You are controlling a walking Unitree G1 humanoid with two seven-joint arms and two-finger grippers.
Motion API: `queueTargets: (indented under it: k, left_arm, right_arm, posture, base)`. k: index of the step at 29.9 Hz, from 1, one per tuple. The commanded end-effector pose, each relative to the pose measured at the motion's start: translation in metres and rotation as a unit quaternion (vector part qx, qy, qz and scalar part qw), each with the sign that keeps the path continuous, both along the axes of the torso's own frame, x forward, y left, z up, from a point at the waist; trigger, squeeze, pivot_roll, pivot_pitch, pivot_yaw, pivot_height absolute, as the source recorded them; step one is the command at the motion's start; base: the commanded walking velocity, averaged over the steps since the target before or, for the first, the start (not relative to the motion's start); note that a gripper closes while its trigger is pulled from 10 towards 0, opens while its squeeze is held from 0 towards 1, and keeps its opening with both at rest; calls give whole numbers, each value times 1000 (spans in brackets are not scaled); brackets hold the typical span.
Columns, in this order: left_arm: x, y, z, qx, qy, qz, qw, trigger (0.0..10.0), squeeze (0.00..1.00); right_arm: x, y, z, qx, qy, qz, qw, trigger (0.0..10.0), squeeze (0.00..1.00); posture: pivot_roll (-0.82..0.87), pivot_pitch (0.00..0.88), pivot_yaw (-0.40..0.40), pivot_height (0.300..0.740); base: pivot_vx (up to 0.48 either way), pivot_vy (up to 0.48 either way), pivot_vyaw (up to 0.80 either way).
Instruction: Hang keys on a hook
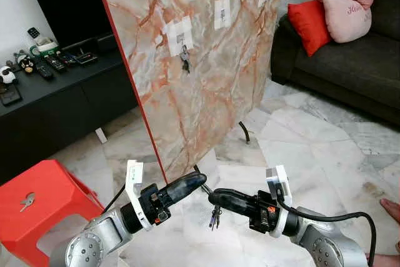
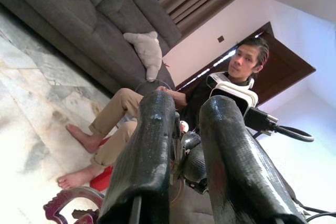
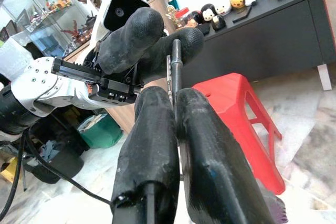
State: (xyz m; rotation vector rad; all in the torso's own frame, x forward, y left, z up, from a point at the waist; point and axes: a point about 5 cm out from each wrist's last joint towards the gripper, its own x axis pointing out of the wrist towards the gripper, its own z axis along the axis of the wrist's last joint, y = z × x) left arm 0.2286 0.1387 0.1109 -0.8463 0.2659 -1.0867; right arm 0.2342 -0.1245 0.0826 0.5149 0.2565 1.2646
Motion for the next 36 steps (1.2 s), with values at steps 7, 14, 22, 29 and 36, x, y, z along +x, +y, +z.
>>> queueTargets:
  k: [7, 14, 22, 29, 36]
  left_arm:
    - [-6, -13, -1, 7, 3, -39, 999, 10000, 0]
    - [-7, -15, 0, -1, 4, -44, 999, 10000, 0]
    - [-3, -15, -1, -3, 13, -32, 999, 10000, 0]
    - [1, -15, 14, -61, -2, -24, 998, 10000, 0]
    - [4, -12, 20, -91, -3, -19, 996, 10000, 0]
  right_arm:
    - [4, 5, 10, 18, -17, 13, 1000, 10000, 0]
    - [2, 6, 12, 26, -16, 25, 999, 10000, 0]
    - [0, 8, 12, 31, -15, 35, 999, 10000, 0]
    - [-3, 12, 11, 36, -10, 46, 998, 10000, 0]
    - [-2, 11, 13, 38, -12, 48, 998, 10000, 0]
  posture:
    - [34, 0, 28, 740]
    - [36, 0, 28, 740]
    - [35, 0, 30, 740]
    - [36, 0, 28, 740]
    - [36, 0, 28, 740]
  base:
    - [0, 0, 0]
    - [0, 0, 0]
    - [0, 0, 0]
    - [0, 0, 0]
    - [0, 0, 0]
